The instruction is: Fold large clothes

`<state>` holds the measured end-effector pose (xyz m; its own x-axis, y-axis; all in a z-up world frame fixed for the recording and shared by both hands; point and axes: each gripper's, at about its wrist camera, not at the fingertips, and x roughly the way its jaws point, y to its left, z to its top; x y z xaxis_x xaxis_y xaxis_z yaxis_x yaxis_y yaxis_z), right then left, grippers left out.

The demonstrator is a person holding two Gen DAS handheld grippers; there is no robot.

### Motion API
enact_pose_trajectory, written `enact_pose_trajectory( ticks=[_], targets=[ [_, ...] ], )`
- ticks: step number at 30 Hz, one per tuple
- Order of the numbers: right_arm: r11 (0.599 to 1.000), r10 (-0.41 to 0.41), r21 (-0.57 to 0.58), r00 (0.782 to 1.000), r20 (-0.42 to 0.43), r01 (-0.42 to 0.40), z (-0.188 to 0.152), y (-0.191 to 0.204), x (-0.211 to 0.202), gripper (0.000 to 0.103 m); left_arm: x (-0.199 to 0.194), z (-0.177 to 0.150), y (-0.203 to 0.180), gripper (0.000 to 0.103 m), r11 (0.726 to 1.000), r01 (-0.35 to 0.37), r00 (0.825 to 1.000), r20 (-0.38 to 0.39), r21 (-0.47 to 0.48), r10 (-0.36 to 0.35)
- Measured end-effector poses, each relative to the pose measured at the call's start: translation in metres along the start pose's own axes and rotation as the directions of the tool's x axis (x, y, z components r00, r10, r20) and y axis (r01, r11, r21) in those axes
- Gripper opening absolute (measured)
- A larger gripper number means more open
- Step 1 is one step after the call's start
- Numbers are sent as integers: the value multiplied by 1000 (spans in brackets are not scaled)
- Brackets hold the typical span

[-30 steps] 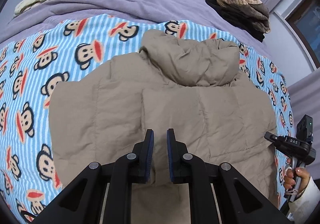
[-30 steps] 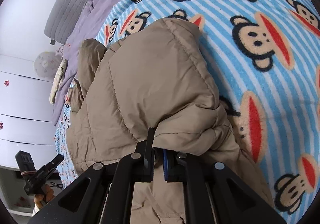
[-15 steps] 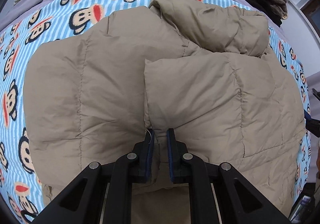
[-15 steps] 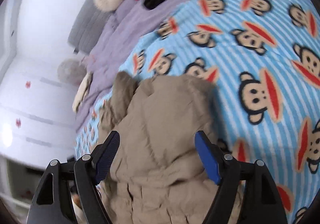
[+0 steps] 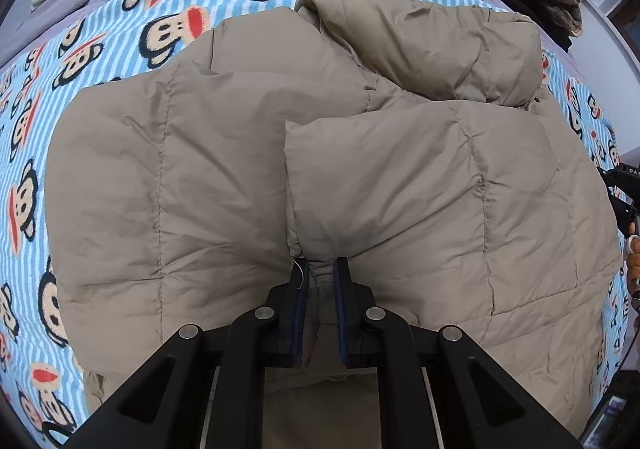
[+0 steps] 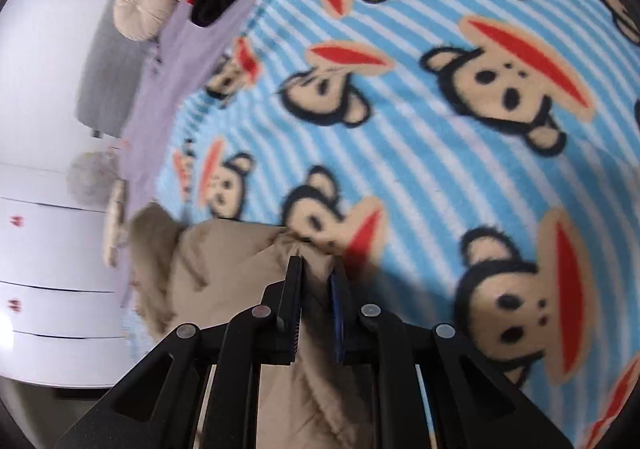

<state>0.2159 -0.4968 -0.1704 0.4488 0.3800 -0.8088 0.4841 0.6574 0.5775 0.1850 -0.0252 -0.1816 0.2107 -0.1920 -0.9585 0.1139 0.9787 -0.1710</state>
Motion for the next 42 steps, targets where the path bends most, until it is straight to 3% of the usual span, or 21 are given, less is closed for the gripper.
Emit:
enact_pose_trajectory(
  ticks=[4, 7, 10, 13, 16, 18, 20, 29, 34, 40, 42],
  targets=[
    [1000, 16, 13, 998, 62, -17, -15, -3, -37, 14, -17, 6, -4, 14, 1000, 3, 1000, 7, -14, -3],
    [995, 7, -103, 997, 72, 0, -39, 12, -70, 14, -37, 12, -9, 14, 998, 55, 996, 68, 3, -55],
    [972, 40, -232, 999, 23, -34, -69, 34, -83, 14, -28, 25, -12, 14, 999, 31, 998, 60, 22, -32],
    [932, -29, -363, 999, -37, 14, -99, 53, -66, 14, -6, 30, -10, 14, 1000, 3, 1000, 24, 13, -3],
    [888, -173, -439, 984, -32, 141, -118, 39, -39, 14, 0, 26, -6, 14, 1000, 21, 999, 26, -9, -20],
    [874, -209, -452, 978, -20, 177, -126, 24, -32, 4, 0, 26, -6, 14, 1000, 28, 999, 29, -13, -27],
    [876, -200, -450, 980, -13, 173, -130, 13, -35, 3, 1, 26, -5, 14, 1000, 27, 999, 31, -13, -26],
    [896, -242, -385, 970, -6, 221, -138, 1, -64, 4, -34, 0, 0, 14, 1000, -7, 998, 60, -15, 8],
    [916, -246, -332, 969, -19, 226, -143, -4, -70, 4, -30, -18, -5, 14, 998, -55, 998, 31, 22, 54],
    [912, -261, -335, 965, -35, 235, -156, 2, -80, 4, -35, -29, -5, 14, 996, -88, 996, 29, -13, 88],
    [914, -259, -333, 965, -39, 232, -162, 3, -89, 9, -45, -34, -7, 14, 996, -93, 995, 36, -18, 93]
  ],
)
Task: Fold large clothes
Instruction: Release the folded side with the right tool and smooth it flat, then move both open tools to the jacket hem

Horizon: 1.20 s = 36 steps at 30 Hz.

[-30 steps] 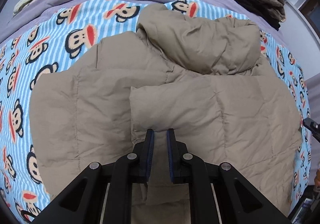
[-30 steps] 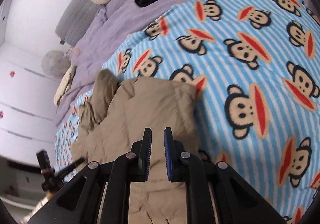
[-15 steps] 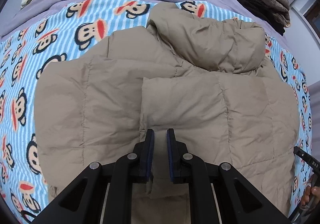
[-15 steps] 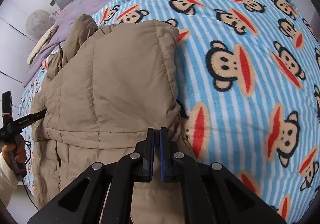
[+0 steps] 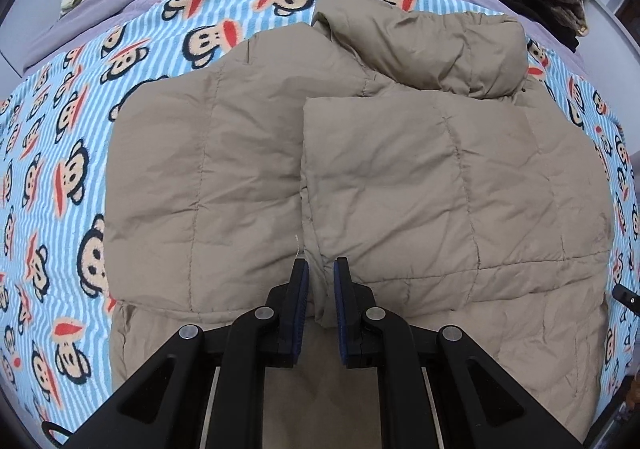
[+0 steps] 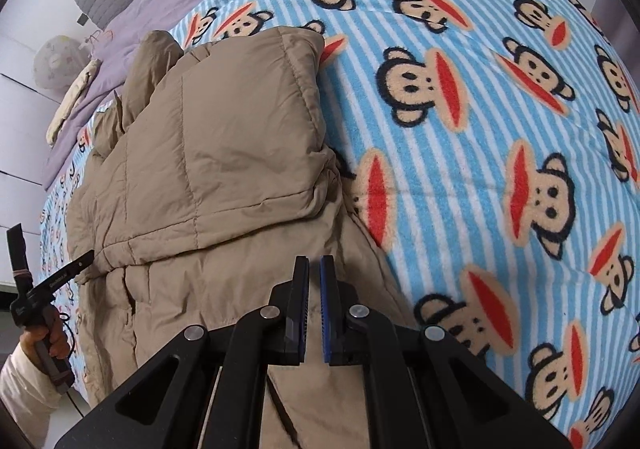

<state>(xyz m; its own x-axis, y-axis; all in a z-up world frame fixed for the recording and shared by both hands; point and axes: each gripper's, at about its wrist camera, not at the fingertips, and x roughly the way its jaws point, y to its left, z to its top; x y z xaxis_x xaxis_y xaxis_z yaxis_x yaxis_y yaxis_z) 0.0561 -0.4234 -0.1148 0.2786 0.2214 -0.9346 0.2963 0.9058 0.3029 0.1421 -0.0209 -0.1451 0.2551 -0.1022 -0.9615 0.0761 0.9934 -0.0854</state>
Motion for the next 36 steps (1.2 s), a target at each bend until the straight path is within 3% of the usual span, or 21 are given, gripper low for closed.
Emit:
enact_pose_trajectory(
  ticks=[12, 20, 22, 23, 25, 29, 31, 33, 36],
  targets=[
    [999, 53, 10, 998, -24, -53, -26, 17, -30, 9, -62, -43, -17, 14, 999, -36, 999, 30, 0, 36],
    [996, 89, -11, 995, -44, -89, -37, 32, -35, 9, -76, -71, -24, 15, 1000, -1, 1000, 20, -29, 1],
    [995, 99, -20, 994, -52, -100, -39, 36, -35, 9, -79, -78, -25, 68, 999, 0, 1000, 8, -42, 0],
    [994, 101, -26, 993, -54, -103, -38, 36, -35, 9, -83, -82, -25, 100, 998, -18, 1000, 25, -52, 19],
    [993, 108, -38, 992, -60, -110, -40, 39, -36, 9, -92, -89, -29, 101, 998, -46, 997, 64, -48, 49],
    [991, 120, -57, 990, -69, -124, -43, 43, -37, 10, -99, -102, -29, 101, 996, -42, 998, 52, -72, 46],
    [990, 118, -70, 990, -74, -124, -45, 46, -37, 24, -105, -109, -27, 102, 995, -51, 997, 55, -88, 56],
    [988, 117, -88, 991, -66, -123, -48, 50, -39, 65, -110, -116, -25, 102, 993, -52, 997, 56, -107, 58],
    [987, 125, -101, 991, -48, -129, -52, 55, -44, 79, -115, -125, -20, 102, 991, -54, 997, 46, -125, 60]
  ],
)
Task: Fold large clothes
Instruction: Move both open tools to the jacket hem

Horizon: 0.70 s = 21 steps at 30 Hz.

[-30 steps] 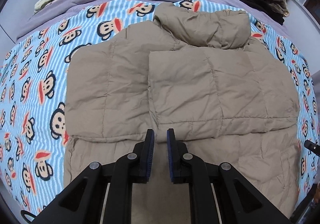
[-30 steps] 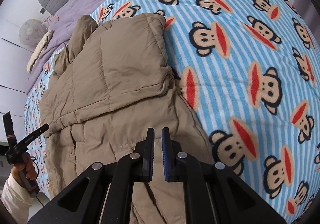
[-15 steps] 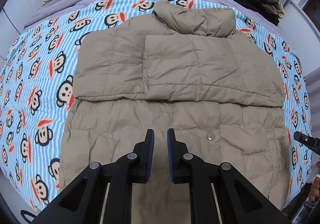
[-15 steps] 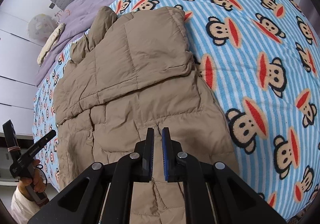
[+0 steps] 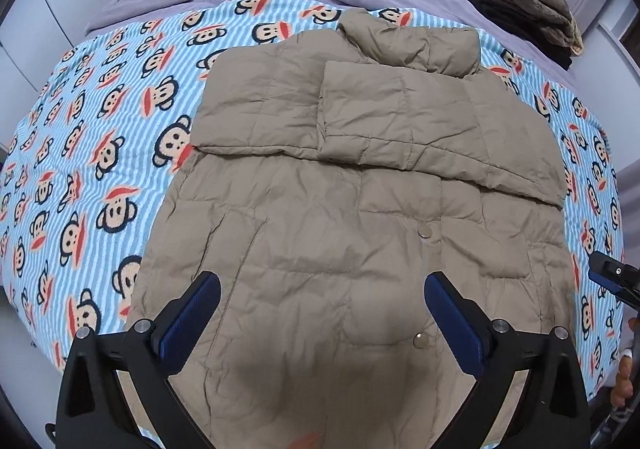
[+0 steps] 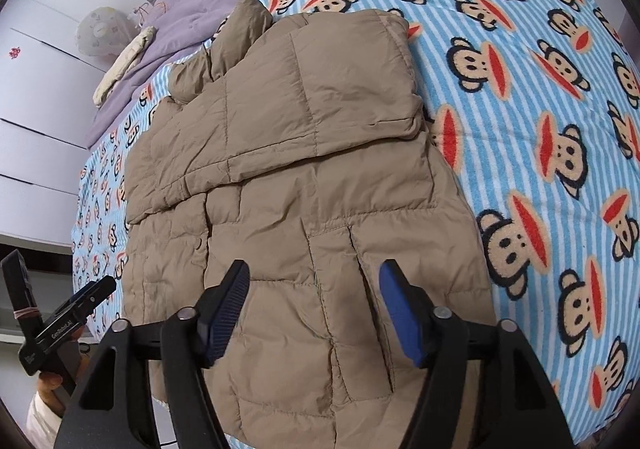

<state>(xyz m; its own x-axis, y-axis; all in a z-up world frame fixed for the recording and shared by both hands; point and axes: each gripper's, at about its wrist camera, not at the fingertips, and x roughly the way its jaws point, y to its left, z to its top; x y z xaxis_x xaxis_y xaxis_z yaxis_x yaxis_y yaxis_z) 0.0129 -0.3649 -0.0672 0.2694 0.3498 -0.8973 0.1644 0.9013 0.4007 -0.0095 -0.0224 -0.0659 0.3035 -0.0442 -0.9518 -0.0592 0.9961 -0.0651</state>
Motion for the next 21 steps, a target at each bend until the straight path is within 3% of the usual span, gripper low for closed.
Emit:
enact_pose_trajectory(
  ticks=[5, 6, 7, 13, 16, 21],
  targets=[
    [1000, 23, 8, 1000, 10, -23, -10, 8, -3, 89, 0, -18, 8, 102, 1000, 1, 999, -39, 16, -1],
    [1000, 21, 7, 1000, 13, -21, -12, 9, -3, 100, 0, -22, 10, 102, 1000, 1, 999, -43, 22, 0],
    [1000, 24, 8, 999, 21, -24, -17, 11, -3, 102, 0, -26, 12, 102, 1000, 0, 999, -46, 27, 2],
    [997, 54, 53, 998, -19, -53, -46, 19, 7, 103, 3, -49, 26, 102, 998, 8, 998, -66, 63, -4],
    [991, 75, 116, 995, -71, -67, -66, 19, 16, 103, 4, -62, 38, 102, 998, 3, 997, -76, 63, 2],
    [962, 124, 252, 991, -57, -106, -104, 9, 14, 103, 6, -82, 60, 101, 999, 4, 996, -93, 47, 1]
  ],
)
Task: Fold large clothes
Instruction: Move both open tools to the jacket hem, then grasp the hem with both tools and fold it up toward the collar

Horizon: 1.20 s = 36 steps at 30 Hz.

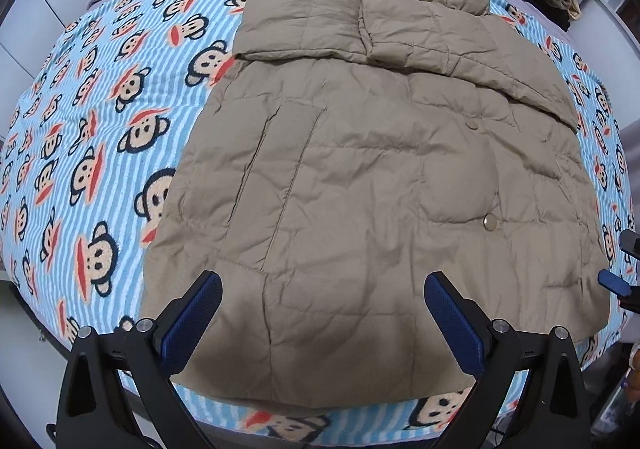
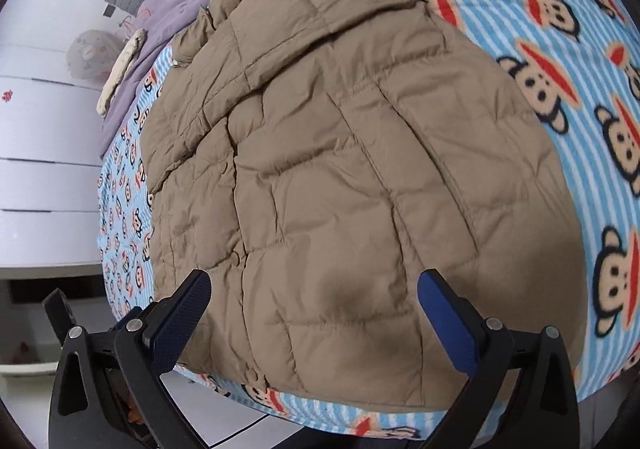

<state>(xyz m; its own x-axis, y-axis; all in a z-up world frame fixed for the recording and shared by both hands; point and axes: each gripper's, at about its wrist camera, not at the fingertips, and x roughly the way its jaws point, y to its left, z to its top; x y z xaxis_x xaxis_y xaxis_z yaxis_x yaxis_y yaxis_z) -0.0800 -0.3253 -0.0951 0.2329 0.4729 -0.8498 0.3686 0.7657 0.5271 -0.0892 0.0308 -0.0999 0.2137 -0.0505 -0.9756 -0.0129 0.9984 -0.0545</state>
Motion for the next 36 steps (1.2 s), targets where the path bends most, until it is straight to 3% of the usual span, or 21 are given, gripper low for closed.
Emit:
enact_pose_trajectory(
  ticks=[10, 16, 19, 22, 25, 29, 34, 36],
  targets=[
    [985, 19, 172, 999, 43, -26, -56, -31, -15, 103, 7, -36, 30, 101, 995, 93, 995, -38, 29, -92],
    [976, 17, 218, 1000, 12, -20, -76, -47, -17, 103, 3, -58, 67, 101, 976, 199, 978, -44, -83, -203],
    [974, 32, 224, 999, -10, -29, -80, -55, -17, 103, 8, -70, 83, 101, 954, 248, 963, -60, -166, -261],
    [957, 69, 284, 997, -27, -58, -81, -74, -14, 103, 23, -81, 93, 101, 902, 337, 927, -72, -269, -368],
    [927, 120, 357, 993, -2, -112, -78, -95, -12, 102, 44, -88, 94, 101, 855, 372, 898, -92, -362, -430],
    [870, 195, 456, 980, 36, -190, -74, -118, -5, 102, 55, -81, 90, 101, 839, 371, 898, -76, -397, -433],
    [832, 250, 485, 963, 104, -269, -70, -122, -3, 101, 53, -64, 83, 100, 827, 415, 885, -41, -379, -464],
    [828, 270, 475, 955, 125, -297, -67, -117, -3, 88, 52, -59, 79, 78, 819, 439, 874, -35, -369, -484]
  ],
)
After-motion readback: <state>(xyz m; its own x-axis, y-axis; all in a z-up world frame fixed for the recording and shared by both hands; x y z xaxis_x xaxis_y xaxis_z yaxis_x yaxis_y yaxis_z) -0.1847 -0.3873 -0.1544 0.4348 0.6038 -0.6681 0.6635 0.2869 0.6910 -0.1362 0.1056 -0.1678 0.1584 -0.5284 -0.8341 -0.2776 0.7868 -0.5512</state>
